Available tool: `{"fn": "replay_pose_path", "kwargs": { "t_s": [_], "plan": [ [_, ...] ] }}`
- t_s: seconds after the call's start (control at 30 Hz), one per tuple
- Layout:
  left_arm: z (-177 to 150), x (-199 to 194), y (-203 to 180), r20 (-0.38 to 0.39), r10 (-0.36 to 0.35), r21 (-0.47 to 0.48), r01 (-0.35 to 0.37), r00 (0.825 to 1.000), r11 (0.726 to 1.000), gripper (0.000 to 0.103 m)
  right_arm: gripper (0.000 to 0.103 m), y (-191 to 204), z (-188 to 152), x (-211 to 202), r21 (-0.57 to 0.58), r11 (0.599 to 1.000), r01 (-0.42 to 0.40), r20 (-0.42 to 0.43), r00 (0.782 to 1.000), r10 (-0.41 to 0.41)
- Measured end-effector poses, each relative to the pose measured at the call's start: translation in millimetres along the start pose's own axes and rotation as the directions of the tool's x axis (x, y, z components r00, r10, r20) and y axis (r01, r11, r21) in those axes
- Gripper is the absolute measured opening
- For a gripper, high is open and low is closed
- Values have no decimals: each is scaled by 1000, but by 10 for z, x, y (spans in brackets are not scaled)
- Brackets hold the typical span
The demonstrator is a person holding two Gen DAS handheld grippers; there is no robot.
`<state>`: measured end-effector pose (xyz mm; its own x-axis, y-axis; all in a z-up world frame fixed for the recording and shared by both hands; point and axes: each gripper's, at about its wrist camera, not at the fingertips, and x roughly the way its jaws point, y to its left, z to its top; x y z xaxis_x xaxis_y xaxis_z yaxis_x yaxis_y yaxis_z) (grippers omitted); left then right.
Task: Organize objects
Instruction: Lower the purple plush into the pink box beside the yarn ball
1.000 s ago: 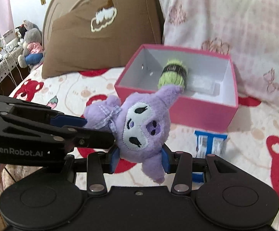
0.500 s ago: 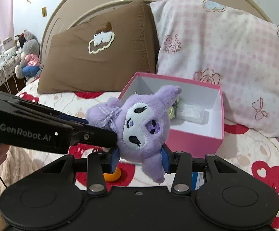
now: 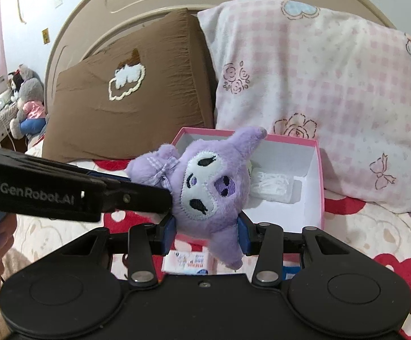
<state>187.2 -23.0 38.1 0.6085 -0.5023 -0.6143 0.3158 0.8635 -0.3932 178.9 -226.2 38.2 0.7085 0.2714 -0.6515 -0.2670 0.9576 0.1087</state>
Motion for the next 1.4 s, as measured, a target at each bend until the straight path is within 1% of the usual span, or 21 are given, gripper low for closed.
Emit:
{"fn": "replay_pose_path", "kwargs": {
  "t_s": [0.1,0.23,0.33,0.5,0.57,0.63,0.7,0.77,0.83,0.93,1.07,1.17,1.27,1.4],
  "plan": [
    [77,132,86,0,-2,-1,2,1000,1000,34,49,-52,96,125,4,1000,-2,-4,1000,2],
    [150,408,177,-7,15,-18,-15,1000,1000,35,49,-85,207,328,-31,999,23,-27,999,-24],
    [220,613,270,-7,5,-34,-5,1000,999,36,49,-215,281,535,1,1000,26,-60,998,-26],
    [325,983,414,-14,-15,-70,14,1000,997,36,48,-445,373,846,27,999,29,-84,996,-27],
    [323,1118,475,-26,-20,-92,17,999,996,36,48,-552,356,954,70,997,24,-88,996,-18],
    [293,1270,533,-55,-14,-104,9,998,995,36,48,-650,276,1076,140,990,19,-75,997,-9],
    [235,1385,582,-68,-14,-109,6,998,994,35,48,-707,177,1214,172,985,19,-88,996,-3],
    [191,1494,623,-82,-29,-118,19,996,993,36,48,-735,115,1301,173,985,18,-99,995,0],
    [172,1609,657,-105,-44,-136,29,994,990,35,48,-749,63,1364,152,988,33,-111,994,-16],
    [146,1702,681,-108,-57,-144,41,993,989,36,48,-793,28,1446,146,988,57,-130,991,-38],
    [109,1849,709,-137,-74,-160,52,988,986,36,48,-871,-2,1520,175,982,74,-154,987,-47],
    [73,1950,719,-154,-79,-170,53,985,984,36,48,-904,-21,1574,192,975,108,-185,980,-72],
    [39,2019,732,-158,-72,-180,43,985,983,37,48,-942,-38,1628,195,974,116,-200,977,-76],
    [-17,2106,771,-181,-85,-198,48,980,979,37,48,-960,-81,1683,199,972,123,-213,974,-80]
  ]
}}
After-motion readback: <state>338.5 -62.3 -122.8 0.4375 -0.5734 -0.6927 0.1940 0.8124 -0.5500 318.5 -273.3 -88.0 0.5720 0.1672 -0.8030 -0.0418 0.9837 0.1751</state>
